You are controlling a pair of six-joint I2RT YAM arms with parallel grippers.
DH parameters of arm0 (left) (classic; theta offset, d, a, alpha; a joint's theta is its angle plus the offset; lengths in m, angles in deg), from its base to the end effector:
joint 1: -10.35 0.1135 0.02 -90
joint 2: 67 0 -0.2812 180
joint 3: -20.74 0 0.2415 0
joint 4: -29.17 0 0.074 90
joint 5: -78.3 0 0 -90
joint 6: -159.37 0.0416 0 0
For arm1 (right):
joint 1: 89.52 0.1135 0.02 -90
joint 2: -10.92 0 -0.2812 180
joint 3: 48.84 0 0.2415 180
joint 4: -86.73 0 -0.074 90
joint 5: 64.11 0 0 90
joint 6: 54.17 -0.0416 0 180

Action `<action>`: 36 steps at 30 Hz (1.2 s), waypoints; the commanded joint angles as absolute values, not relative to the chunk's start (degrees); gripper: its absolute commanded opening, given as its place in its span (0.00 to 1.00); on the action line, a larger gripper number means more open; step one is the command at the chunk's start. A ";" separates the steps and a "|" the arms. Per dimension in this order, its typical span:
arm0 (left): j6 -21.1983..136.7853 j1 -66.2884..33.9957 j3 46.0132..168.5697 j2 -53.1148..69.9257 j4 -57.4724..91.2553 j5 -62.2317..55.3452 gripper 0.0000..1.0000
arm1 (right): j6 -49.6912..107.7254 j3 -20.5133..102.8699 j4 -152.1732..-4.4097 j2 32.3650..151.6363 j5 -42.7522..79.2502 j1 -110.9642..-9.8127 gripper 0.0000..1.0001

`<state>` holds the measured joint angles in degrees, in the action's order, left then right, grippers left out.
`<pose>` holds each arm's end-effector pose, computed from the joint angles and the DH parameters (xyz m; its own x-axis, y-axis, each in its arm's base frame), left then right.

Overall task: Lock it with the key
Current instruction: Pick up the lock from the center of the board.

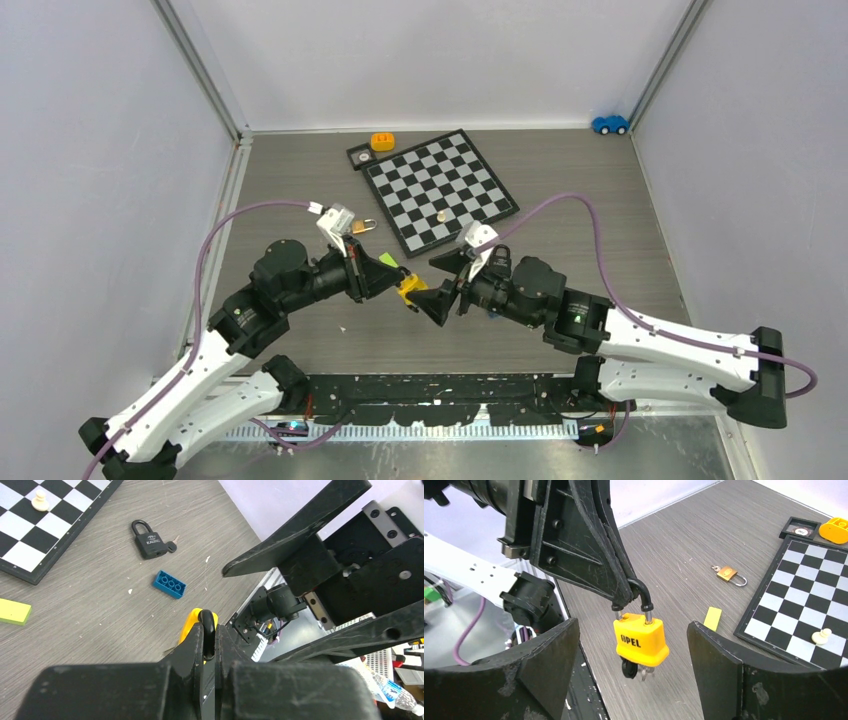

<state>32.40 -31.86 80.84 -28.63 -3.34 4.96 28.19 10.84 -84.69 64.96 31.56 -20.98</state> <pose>0.0925 -0.1000 0.3562 -0.6232 -0.2126 -0.7526 0.5976 0.4913 -0.6336 0.0808 0.1944 0.3589 -0.1369 0.0133 -0.9905 -0.8796 0.4582 0.1278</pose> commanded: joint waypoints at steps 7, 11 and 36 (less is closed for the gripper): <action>37.84 -32.01 85.83 -29.61 -0.61 0.64 0.00 | -4.07 11.95 -74.41 58.07 55.24 -20.77 0.82; 39.46 -32.01 86.10 -30.16 -0.77 -2.18 0.00 | -22.37 16.61 -62.79 61.64 58.34 -20.70 0.82; 40.28 -32.01 85.75 -31.14 -1.34 -5.75 0.00 | -43.57 7.62 -93.08 71.54 51.66 -20.70 0.66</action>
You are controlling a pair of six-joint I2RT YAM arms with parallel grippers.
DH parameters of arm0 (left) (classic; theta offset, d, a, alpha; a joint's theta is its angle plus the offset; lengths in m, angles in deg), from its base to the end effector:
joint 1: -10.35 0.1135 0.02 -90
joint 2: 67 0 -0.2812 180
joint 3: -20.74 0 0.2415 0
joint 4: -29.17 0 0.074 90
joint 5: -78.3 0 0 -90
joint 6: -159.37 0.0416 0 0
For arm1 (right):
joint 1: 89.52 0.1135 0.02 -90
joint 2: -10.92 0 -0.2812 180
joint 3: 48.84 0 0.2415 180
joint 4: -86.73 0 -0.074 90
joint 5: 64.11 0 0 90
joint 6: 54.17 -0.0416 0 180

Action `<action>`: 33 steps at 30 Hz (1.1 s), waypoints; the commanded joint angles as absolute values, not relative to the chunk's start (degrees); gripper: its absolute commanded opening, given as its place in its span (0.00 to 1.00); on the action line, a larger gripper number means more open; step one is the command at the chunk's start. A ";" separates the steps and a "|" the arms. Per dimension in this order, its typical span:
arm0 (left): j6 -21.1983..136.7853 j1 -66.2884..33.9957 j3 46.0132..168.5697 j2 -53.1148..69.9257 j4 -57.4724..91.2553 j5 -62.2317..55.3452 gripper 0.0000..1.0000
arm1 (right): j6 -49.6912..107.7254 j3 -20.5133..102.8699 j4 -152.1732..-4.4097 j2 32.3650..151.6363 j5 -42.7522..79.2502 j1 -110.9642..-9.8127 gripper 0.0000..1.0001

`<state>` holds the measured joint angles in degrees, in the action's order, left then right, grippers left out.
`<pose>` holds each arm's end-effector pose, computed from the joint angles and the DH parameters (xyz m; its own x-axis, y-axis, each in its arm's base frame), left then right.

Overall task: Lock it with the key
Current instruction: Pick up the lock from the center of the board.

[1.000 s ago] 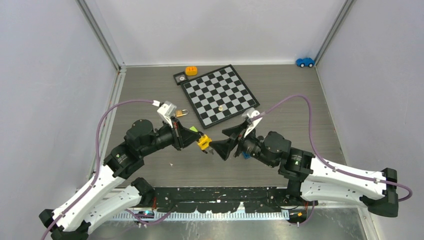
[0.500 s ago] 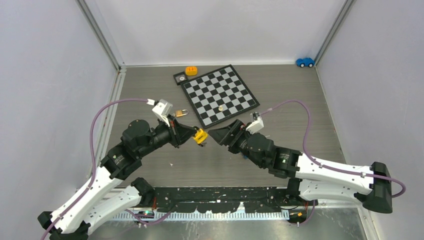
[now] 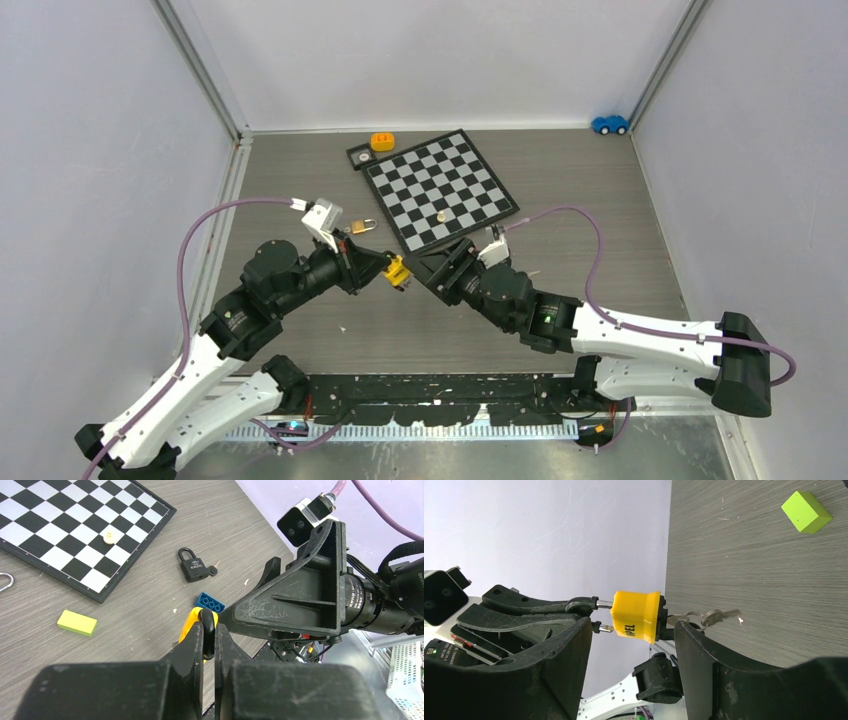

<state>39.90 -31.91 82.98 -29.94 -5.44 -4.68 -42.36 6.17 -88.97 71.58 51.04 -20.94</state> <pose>0.0912 -0.0898 0.3668 -0.4778 -0.2256 -0.8490 0.5991 0.6231 -0.5028 0.1014 0.2100 0.3156 -0.6881 0.6721 -0.2735 -0.0794 0.3049 0.9491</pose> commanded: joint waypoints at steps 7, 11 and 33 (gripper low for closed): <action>39.87 -32.01 85.88 -30.63 -0.86 -5.53 0.00 | -43.27 7.87 -92.95 72.88 51.86 -20.70 0.66; 39.76 -32.01 85.92 -30.48 -0.63 -5.39 0.00 | -43.35 8.06 -92.90 73.94 51.91 -20.70 0.66; 38.79 -32.01 84.56 -30.70 0.15 -4.89 0.00 | -42.83 9.57 -95.82 77.42 50.62 -20.70 0.51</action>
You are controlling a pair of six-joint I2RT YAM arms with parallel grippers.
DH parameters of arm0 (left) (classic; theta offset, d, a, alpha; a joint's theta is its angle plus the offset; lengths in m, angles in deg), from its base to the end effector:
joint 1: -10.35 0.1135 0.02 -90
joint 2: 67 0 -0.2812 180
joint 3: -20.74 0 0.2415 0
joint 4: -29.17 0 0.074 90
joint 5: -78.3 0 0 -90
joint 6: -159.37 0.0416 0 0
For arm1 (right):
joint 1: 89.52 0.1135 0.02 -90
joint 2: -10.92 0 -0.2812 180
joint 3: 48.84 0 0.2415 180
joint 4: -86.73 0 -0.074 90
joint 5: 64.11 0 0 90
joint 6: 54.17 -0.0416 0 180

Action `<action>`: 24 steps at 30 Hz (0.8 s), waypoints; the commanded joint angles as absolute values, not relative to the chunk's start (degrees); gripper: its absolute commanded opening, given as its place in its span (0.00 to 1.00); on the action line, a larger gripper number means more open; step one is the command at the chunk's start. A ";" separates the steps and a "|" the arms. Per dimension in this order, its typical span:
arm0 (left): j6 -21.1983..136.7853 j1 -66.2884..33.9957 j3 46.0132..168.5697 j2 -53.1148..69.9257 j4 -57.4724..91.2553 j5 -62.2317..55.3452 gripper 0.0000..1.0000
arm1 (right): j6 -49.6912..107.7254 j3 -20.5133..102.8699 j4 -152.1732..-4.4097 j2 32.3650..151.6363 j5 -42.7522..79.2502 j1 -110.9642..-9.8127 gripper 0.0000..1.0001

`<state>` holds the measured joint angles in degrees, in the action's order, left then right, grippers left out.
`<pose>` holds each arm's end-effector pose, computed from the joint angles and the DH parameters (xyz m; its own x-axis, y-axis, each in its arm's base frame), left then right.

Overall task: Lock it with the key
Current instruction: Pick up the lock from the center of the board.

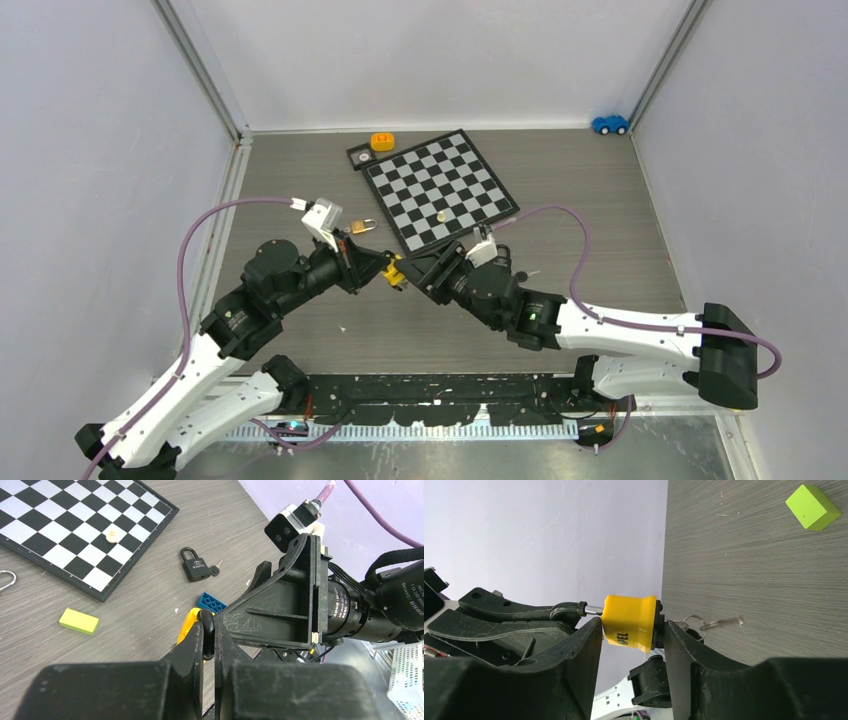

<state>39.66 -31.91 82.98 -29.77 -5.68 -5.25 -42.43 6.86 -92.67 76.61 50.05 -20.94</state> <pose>0.0920 -0.0899 0.3660 -0.4816 -0.2278 -0.8463 0.5889 0.6311 -0.5050 0.1079 0.2285 0.3073 -0.7014 0.6581 -0.2737 -0.0772 0.3115 0.9471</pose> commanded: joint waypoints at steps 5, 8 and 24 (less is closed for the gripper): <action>39.45 -32.01 84.03 -30.98 -0.05 -4.72 0.00 | -42.74 9.68 -96.01 77.54 50.24 -20.70 0.33; 41.75 -32.01 84.18 -30.57 -0.67 -2.09 0.00 | -42.79 9.98 -95.92 77.26 49.78 -20.70 0.14; 45.09 -32.01 82.03 -30.68 -4.67 3.61 0.00 | -46.07 11.70 -99.16 74.42 46.43 -20.70 0.00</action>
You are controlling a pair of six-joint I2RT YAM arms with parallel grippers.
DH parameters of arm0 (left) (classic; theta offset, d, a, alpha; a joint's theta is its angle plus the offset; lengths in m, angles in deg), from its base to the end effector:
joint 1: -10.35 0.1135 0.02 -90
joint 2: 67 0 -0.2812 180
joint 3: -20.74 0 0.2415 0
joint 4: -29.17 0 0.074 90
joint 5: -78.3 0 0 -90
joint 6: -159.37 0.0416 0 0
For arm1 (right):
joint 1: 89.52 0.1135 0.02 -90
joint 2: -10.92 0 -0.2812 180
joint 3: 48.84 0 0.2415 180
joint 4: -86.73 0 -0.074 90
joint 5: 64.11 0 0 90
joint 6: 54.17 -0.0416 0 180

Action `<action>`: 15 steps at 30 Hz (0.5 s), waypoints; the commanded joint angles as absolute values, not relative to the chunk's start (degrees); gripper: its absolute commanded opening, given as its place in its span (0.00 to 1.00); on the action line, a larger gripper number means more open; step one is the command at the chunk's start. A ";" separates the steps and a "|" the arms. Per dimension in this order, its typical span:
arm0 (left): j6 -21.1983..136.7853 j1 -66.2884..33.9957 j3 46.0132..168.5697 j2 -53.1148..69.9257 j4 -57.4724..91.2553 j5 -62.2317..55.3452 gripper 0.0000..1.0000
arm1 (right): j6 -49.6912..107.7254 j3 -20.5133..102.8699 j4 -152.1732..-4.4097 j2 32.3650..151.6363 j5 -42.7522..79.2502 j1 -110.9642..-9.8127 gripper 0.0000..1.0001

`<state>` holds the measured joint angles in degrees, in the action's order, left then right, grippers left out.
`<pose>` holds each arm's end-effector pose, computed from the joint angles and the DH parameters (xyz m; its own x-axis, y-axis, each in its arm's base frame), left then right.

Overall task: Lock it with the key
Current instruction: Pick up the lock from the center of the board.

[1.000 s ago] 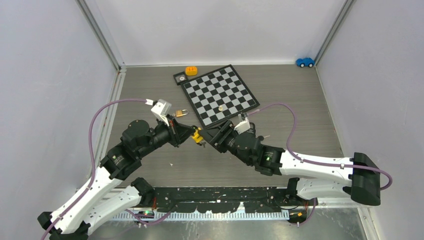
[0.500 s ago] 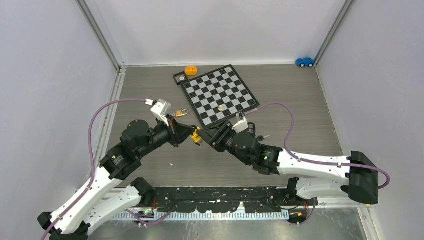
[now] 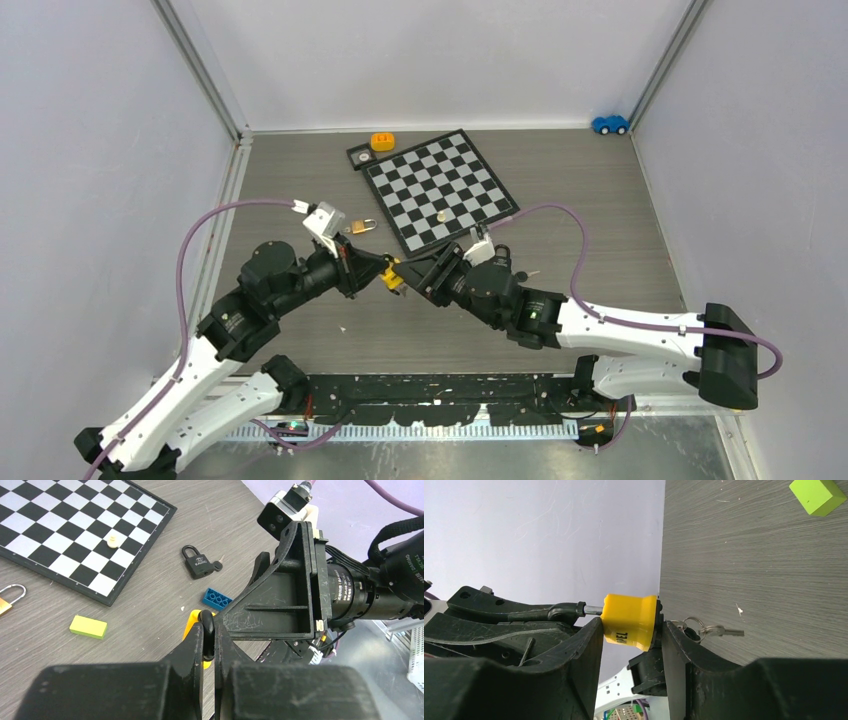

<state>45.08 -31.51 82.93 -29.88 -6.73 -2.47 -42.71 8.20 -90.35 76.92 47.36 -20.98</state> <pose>0.0905 -0.0901 0.3639 -0.4468 -0.1449 -0.8828 0.6497 0.6258 -0.4315 0.1073 0.2313 0.3096 -0.7354 0.6223 -0.2683 -0.0722 0.3216 0.9441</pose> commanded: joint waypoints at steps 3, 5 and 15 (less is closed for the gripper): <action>44.27 -32.10 80.45 -30.93 -4.29 4.85 0.00 | -47.12 10.43 -103.13 74.04 46.55 -20.83 0.00; 43.95 -32.25 79.57 -31.37 -4.24 5.15 0.00 | -47.60 10.04 -105.15 73.94 46.14 -20.91 0.00; 45.19 -32.36 82.54 -32.39 -6.78 5.00 0.00 | -35.47 14.07 -87.85 71.98 41.69 -21.05 0.47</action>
